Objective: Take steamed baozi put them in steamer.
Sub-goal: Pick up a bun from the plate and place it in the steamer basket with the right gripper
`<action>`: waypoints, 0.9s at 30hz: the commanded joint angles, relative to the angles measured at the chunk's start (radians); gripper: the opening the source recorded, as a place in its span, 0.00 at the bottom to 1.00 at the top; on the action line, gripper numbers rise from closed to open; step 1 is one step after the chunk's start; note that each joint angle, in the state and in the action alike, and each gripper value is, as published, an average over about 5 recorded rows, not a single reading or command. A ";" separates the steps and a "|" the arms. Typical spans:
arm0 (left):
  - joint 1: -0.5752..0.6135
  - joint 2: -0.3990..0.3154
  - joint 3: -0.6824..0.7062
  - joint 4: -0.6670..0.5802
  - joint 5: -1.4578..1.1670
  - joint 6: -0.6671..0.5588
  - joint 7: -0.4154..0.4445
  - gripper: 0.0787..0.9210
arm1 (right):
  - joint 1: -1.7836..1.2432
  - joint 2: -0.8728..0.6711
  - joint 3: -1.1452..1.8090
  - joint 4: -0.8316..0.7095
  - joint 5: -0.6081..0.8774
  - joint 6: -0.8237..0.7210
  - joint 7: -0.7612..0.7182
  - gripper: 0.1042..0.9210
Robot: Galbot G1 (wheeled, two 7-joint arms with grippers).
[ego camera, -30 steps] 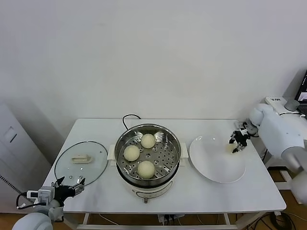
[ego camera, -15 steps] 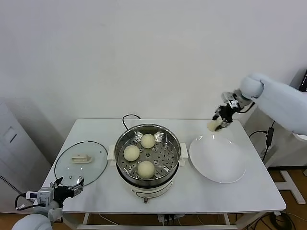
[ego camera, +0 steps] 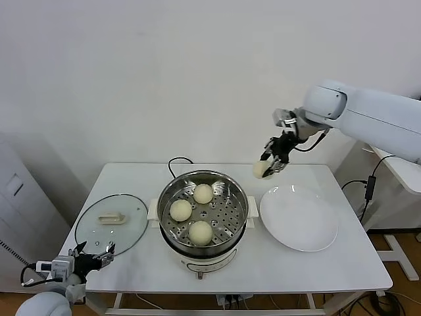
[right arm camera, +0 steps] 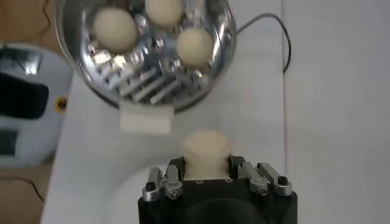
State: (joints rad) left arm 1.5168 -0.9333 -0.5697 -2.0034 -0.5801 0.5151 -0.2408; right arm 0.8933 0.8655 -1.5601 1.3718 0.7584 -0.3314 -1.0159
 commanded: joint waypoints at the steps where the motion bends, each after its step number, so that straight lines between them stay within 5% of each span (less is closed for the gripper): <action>1: -0.002 -0.001 0.001 0.005 0.000 0.000 0.000 0.88 | 0.051 0.051 -0.074 0.182 0.208 -0.181 0.166 0.43; 27: -0.035 -0.009 0.011 0.025 -0.002 0.004 -0.003 0.88 | -0.226 0.172 -0.003 0.119 0.135 -0.250 0.326 0.43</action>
State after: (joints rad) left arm 1.4880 -0.9416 -0.5615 -1.9835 -0.5815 0.5180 -0.2433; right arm 0.7607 1.0142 -1.5743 1.4989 0.9120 -0.5598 -0.7367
